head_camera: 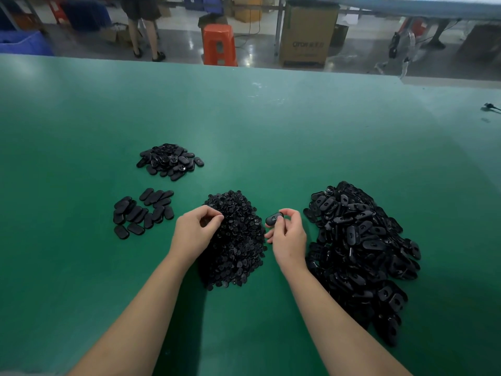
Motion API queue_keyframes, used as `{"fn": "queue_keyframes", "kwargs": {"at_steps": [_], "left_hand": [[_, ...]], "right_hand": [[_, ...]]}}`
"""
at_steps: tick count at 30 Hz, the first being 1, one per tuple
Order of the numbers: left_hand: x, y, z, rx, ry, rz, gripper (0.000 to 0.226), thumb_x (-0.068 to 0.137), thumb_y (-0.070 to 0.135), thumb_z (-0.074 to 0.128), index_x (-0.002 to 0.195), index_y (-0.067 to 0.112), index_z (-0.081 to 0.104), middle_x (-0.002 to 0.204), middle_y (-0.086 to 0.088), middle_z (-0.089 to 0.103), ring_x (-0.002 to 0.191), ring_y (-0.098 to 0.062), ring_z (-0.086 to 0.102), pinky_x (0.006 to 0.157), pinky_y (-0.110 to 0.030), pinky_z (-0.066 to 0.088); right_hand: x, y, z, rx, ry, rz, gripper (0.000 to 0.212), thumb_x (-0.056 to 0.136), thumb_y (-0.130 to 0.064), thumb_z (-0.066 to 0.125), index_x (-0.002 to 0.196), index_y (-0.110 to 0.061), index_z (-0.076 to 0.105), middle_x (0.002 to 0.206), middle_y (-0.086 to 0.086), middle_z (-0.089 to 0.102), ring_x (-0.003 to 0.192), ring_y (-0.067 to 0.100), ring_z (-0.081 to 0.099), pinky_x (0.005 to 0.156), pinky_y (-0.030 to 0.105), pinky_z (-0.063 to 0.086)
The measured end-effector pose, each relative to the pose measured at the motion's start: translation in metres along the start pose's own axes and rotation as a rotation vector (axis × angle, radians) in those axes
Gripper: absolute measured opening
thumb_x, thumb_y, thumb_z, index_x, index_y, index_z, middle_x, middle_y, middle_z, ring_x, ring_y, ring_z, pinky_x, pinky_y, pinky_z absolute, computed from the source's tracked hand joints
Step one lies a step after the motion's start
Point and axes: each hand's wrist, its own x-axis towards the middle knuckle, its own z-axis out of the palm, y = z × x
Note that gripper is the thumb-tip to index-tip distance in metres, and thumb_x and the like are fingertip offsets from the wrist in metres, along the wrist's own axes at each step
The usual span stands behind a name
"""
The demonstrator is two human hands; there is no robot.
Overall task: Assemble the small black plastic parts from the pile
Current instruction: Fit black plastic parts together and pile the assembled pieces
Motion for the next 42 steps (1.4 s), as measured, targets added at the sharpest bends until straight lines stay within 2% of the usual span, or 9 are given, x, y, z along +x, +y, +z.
{"fn": "queue_keyframes", "kwargs": {"at_steps": [4,9,12,17,25,30,33,37,42], "left_hand": [[0.003,0.012,0.006,-0.215,0.006,-0.034,0.016,0.086,0.016,0.077,0.078,0.03,0.074,0.08,0.008,0.075,0.074,-0.005,0.068,0.07,-0.017,0.052],[0.004,0.028,0.021,-0.278,-0.038,-0.036,0.016,0.085,0.008,0.074,0.079,0.023,0.072,0.076,-0.01,0.07,0.065,-0.01,0.055,0.063,-0.024,0.046],[0.005,0.035,0.032,-0.234,-0.066,-0.018,0.02,0.084,0.004,0.071,0.082,0.025,0.072,0.067,0.001,0.063,0.058,-0.006,0.047,0.057,-0.019,0.041],[0.007,0.045,0.048,-0.202,-0.103,0.018,0.025,0.087,0.004,0.072,0.101,0.024,0.078,0.076,0.013,0.07,0.058,0.003,0.052,0.063,-0.01,0.042],[0.008,0.064,0.072,-0.337,-0.088,-0.114,0.018,0.092,0.012,0.068,0.087,0.026,0.079,0.051,0.012,0.062,0.042,-0.006,0.047,0.049,-0.02,0.042],[0.007,0.07,0.076,-0.371,-0.068,-0.154,0.019,0.091,0.012,0.069,0.086,0.028,0.079,0.062,0.012,0.069,0.04,-0.009,0.048,0.046,-0.019,0.041],[0.006,0.069,0.077,-0.344,-0.07,-0.156,0.018,0.09,0.01,0.071,0.084,0.026,0.076,0.071,0.007,0.073,0.037,-0.016,0.053,0.044,-0.022,0.045],[0.007,0.067,0.08,-0.343,-0.044,-0.228,0.008,0.089,0.008,0.072,0.088,0.016,0.073,0.074,0.0,0.071,0.038,-0.017,0.055,0.043,-0.025,0.047],[0.009,0.066,0.085,-0.306,-0.064,-0.244,0.011,0.088,0.008,0.072,0.083,0.018,0.072,0.074,0.0,0.072,0.038,-0.018,0.058,0.043,-0.026,0.048]], "right_hand": [[0.0,0.001,0.001,0.015,0.004,-0.004,0.012,0.105,-0.02,0.046,0.102,-0.03,0.049,0.069,0.0,0.071,0.055,0.006,0.066,0.054,0.011,0.047],[0.001,0.002,0.001,0.047,0.003,0.01,0.018,0.105,-0.019,0.044,0.099,-0.036,0.047,0.072,-0.006,0.072,0.057,0.011,0.068,0.06,0.025,0.055],[0.001,0.001,0.001,0.101,-0.005,0.021,0.017,0.105,-0.017,0.042,0.1,-0.032,0.048,0.077,-0.002,0.073,0.059,0.016,0.069,0.064,0.04,0.059],[0.002,0.001,0.001,0.124,0.005,0.012,0.014,0.105,-0.019,0.043,0.097,-0.03,0.048,0.076,0.001,0.073,0.058,0.018,0.069,0.063,0.043,0.059],[0.004,0.004,0.002,0.085,0.045,0.006,0.016,0.105,-0.023,0.047,0.092,-0.033,0.046,0.077,0.0,0.071,0.061,0.016,0.071,0.064,0.038,0.056],[0.004,0.005,0.002,0.1,0.082,-0.029,0.016,0.103,-0.019,0.051,0.091,-0.029,0.05,0.076,0.001,0.073,0.067,0.008,0.073,0.062,0.016,0.049],[0.003,0.004,0.002,0.131,0.098,-0.017,0.013,0.103,-0.017,0.052,0.092,-0.025,0.05,0.077,-0.005,0.075,0.074,0.006,0.074,0.07,0.018,0.053],[0.003,0.003,0.002,0.09,0.111,-0.006,0.016,0.102,-0.017,0.053,0.09,-0.027,0.048,0.072,-0.032,0.069,0.074,-0.01,0.069,0.068,0.009,0.048],[0.004,0.003,0.0,0.09,0.119,0.001,0.016,0.101,-0.017,0.055,0.091,-0.028,0.049,0.073,-0.016,0.072,0.074,-0.005,0.07,0.072,0.018,0.053]]}}
